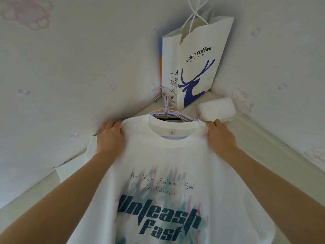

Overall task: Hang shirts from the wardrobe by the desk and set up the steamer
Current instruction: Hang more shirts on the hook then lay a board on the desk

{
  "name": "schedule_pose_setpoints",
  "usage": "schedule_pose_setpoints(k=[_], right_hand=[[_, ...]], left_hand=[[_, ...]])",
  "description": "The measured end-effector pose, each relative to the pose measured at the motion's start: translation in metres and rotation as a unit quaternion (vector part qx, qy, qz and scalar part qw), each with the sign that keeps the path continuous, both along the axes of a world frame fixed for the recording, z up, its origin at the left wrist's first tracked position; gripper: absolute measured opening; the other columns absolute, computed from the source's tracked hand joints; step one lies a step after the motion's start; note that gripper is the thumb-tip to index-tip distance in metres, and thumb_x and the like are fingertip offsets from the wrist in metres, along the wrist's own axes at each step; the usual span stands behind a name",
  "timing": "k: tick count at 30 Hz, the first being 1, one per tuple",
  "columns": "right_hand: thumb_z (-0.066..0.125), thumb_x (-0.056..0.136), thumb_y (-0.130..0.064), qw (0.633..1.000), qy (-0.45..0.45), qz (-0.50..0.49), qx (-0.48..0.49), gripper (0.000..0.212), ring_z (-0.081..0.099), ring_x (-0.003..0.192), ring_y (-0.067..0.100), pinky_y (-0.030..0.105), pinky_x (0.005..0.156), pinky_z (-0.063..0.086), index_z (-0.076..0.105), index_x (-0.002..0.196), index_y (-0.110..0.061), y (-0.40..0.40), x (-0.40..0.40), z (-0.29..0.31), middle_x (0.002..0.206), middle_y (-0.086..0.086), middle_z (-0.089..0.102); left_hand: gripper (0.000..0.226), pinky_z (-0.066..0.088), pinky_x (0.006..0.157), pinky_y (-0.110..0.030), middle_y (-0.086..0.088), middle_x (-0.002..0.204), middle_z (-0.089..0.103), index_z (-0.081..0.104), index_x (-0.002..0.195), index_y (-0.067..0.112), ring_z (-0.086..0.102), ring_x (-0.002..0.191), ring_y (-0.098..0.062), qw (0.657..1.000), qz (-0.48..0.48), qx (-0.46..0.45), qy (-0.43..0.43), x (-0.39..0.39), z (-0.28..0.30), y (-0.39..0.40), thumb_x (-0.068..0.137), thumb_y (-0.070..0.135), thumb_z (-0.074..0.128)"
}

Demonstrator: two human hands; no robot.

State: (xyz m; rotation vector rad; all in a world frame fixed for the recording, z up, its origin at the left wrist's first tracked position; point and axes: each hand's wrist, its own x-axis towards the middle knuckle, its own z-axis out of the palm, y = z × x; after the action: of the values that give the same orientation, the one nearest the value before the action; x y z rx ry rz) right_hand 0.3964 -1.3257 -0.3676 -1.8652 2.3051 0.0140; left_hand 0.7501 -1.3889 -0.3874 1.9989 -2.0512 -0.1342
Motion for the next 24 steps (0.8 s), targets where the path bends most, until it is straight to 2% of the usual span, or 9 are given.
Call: schedule_pose_setpoints(k=[5,10,13,17,20,24], right_hand=[[0.047,0.090,-0.011,1.000,0.024,0.008,-0.017,0.048,0.051,0.107,0.033,0.041,0.079,0.046,0.040,0.137,-0.009,0.018,0.007,0.009,0.125,0.012,0.049],[0.054,0.082,-0.004,0.998,-0.012,0.035,-0.047,0.057,0.048,0.121,0.037,0.044,0.098,0.041,0.042,0.137,0.001,0.057,0.019,0.010,0.133,0.018,0.051],[0.048,0.088,-0.007,0.998,-0.018,0.049,-0.024,0.057,0.038,0.133,0.033,0.042,0.112,0.031,0.034,0.143,0.000,0.090,0.033,0.010,0.144,0.017,0.042],[0.040,0.093,-0.009,0.999,-0.035,0.016,0.000,0.058,0.025,0.142,0.027,0.038,0.118,0.021,0.022,0.149,-0.006,0.138,0.060,0.011,0.153,0.011,0.029],[0.046,0.093,-0.010,0.999,-0.040,0.015,0.011,0.062,0.024,0.142,0.028,0.039,0.118,0.020,0.020,0.149,-0.005,0.182,0.085,0.012,0.153,0.013,0.028],[0.042,0.094,-0.009,0.998,-0.062,-0.010,0.010,0.056,0.029,0.140,0.027,0.038,0.118,0.022,0.026,0.147,-0.006,0.240,0.120,0.014,0.150,0.011,0.035]], left_hand=[[0.044,0.038,0.102,-0.050,-0.014,0.134,0.054,0.053,0.132,0.008,0.050,0.118,-0.039,1.000,-0.028,0.003,-0.011,-0.001,0.000,0.030,0.088,0.014,0.051],[0.047,0.032,0.109,-0.051,-0.014,0.148,0.041,0.050,0.133,0.006,0.034,0.137,-0.036,0.999,-0.027,0.034,0.005,0.012,0.003,0.058,0.087,0.008,0.053],[0.046,0.031,0.111,-0.049,-0.015,0.147,0.043,0.051,0.132,0.005,0.036,0.137,-0.035,0.998,-0.051,0.037,0.006,0.018,0.004,0.082,0.087,0.007,0.053],[0.037,0.036,0.110,-0.048,-0.014,0.135,0.055,0.054,0.130,0.004,0.047,0.130,-0.032,0.995,-0.094,0.040,0.009,0.020,0.004,0.128,0.096,0.015,0.044],[0.036,0.040,0.108,-0.046,-0.013,0.129,0.061,0.057,0.128,0.003,0.053,0.123,-0.032,0.992,-0.120,0.044,0.019,0.024,0.004,0.168,0.097,0.016,0.048],[0.034,0.046,0.101,-0.045,-0.013,0.122,0.063,0.059,0.124,0.002,0.056,0.115,-0.032,0.986,-0.150,0.058,0.052,0.032,0.009,0.216,0.090,0.009,0.056]])
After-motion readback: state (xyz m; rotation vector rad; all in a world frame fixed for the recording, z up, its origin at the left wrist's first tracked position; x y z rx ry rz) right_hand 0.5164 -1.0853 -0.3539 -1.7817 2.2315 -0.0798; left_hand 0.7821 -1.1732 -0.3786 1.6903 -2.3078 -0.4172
